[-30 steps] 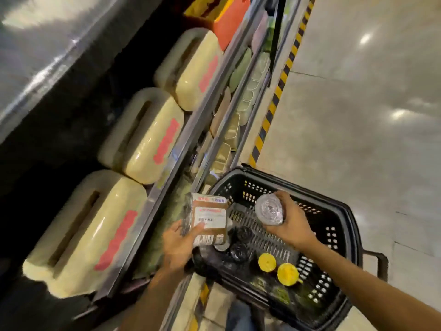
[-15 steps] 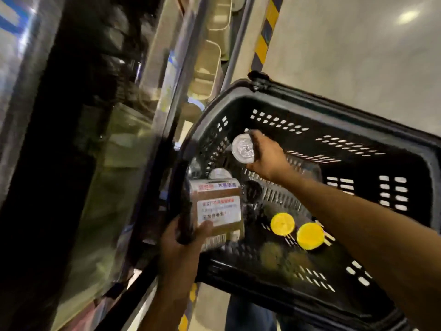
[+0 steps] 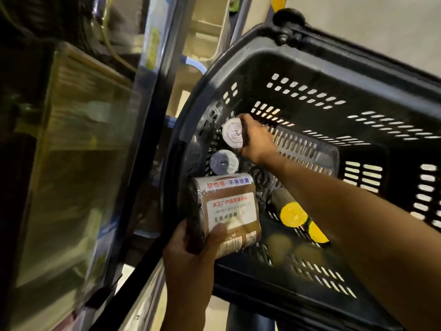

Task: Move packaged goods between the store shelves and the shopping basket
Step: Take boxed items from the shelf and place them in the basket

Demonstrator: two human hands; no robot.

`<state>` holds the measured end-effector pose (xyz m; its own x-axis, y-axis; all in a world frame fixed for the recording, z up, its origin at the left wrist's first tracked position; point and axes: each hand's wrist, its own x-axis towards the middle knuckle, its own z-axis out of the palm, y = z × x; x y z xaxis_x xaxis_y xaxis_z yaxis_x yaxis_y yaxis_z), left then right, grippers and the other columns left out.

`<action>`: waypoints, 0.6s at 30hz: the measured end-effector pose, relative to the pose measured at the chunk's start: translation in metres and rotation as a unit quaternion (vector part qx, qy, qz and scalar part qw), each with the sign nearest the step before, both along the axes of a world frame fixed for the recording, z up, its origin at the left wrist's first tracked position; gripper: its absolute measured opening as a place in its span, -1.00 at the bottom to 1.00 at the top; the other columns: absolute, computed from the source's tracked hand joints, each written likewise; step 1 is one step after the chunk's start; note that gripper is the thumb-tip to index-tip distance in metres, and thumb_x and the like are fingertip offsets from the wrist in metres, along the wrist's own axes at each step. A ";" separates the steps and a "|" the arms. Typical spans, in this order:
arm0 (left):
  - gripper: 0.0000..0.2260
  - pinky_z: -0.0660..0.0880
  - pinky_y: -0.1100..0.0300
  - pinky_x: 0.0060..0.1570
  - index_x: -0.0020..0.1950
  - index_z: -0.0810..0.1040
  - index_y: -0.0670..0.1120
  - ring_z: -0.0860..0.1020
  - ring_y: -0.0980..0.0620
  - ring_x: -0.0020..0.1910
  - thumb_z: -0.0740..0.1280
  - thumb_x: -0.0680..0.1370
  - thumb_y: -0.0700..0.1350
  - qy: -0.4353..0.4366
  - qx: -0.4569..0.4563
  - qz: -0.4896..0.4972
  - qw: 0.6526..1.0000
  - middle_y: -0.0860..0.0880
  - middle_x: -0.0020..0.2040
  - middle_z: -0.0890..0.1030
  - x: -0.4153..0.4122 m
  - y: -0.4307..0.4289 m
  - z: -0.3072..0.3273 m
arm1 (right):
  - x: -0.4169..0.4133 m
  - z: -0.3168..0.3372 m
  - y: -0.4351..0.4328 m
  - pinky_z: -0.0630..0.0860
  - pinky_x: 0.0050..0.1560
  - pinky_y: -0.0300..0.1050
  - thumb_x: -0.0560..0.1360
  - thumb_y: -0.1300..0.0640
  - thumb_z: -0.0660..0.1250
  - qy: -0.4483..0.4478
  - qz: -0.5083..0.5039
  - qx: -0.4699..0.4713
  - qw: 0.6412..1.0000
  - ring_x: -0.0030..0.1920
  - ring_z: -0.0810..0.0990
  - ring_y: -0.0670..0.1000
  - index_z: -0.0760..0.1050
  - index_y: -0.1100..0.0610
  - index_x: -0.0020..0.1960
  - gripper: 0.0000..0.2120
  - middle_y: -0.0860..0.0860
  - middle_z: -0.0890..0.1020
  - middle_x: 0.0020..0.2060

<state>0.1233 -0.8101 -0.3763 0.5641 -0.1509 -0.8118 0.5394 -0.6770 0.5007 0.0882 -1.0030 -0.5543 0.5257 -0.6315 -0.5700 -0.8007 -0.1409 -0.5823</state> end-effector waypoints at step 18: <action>-0.65 0.56 -0.04 0.08 0.04 0.60 0.04 0.63 -0.01 0.05 0.43 0.27 0.01 0.006 0.003 0.020 1.000 0.03 0.01 0.68 -0.001 -0.010 0.004 | 0.007 0.002 0.010 0.32 0.39 0.10 0.36 0.25 0.47 -0.012 -0.079 0.154 0.985 0.38 0.35 0.18 0.02 0.05 0.53 -0.10 0.15 0.38 0.37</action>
<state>0.1227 -0.8198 -0.3721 0.5596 -0.1227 -0.8196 0.5725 -0.6579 0.4893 0.0950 -0.9927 -0.5520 0.4499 -0.5062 -0.7357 -0.7843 0.1701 -0.5966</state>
